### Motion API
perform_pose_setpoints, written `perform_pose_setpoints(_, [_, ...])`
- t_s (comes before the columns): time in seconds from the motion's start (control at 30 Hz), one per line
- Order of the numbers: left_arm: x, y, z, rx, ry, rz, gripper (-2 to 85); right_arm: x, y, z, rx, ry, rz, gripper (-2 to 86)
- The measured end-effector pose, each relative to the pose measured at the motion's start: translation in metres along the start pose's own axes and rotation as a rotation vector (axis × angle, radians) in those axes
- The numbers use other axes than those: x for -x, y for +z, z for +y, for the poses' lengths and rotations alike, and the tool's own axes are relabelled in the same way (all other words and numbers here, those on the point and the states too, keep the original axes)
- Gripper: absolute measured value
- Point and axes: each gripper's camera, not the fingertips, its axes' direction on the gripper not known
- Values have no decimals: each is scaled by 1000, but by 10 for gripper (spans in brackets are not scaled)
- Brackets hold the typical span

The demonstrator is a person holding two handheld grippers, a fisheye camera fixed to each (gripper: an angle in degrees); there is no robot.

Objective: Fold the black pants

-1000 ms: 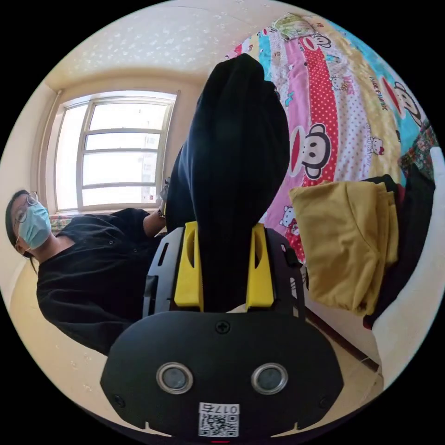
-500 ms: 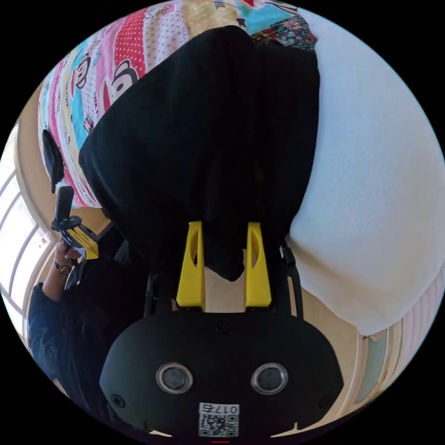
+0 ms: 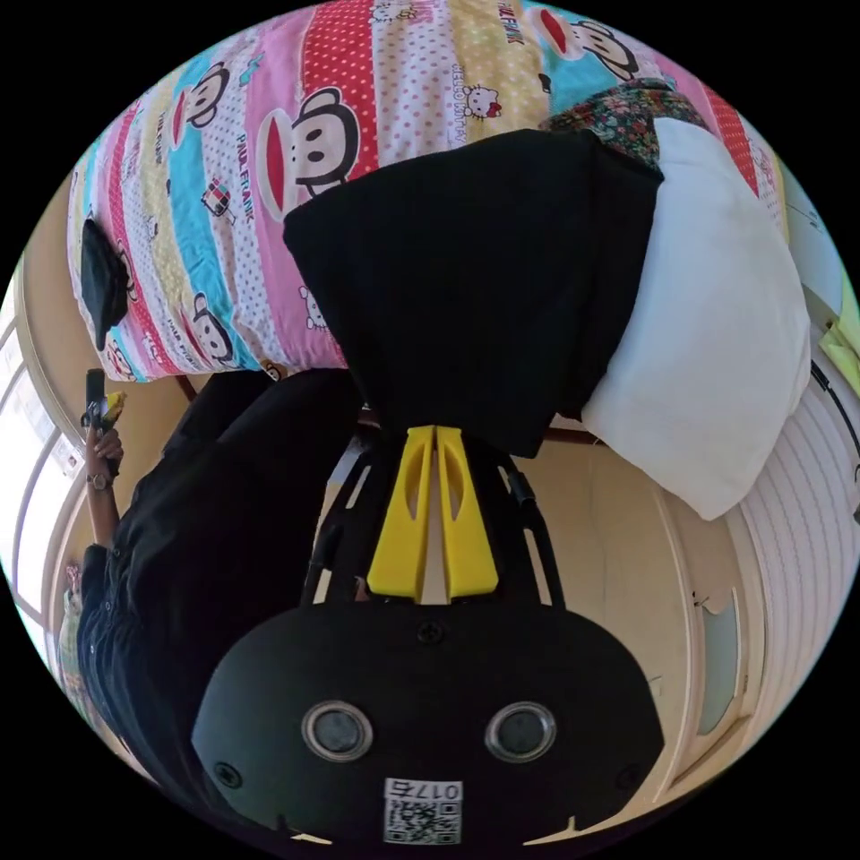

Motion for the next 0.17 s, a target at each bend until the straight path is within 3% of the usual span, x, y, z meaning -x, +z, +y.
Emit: perform_pose_setpoints(0.17, [-11, -142, 1, -56, -12, 89, -10, 116, 5, -19, -29, -96, -145, 7])
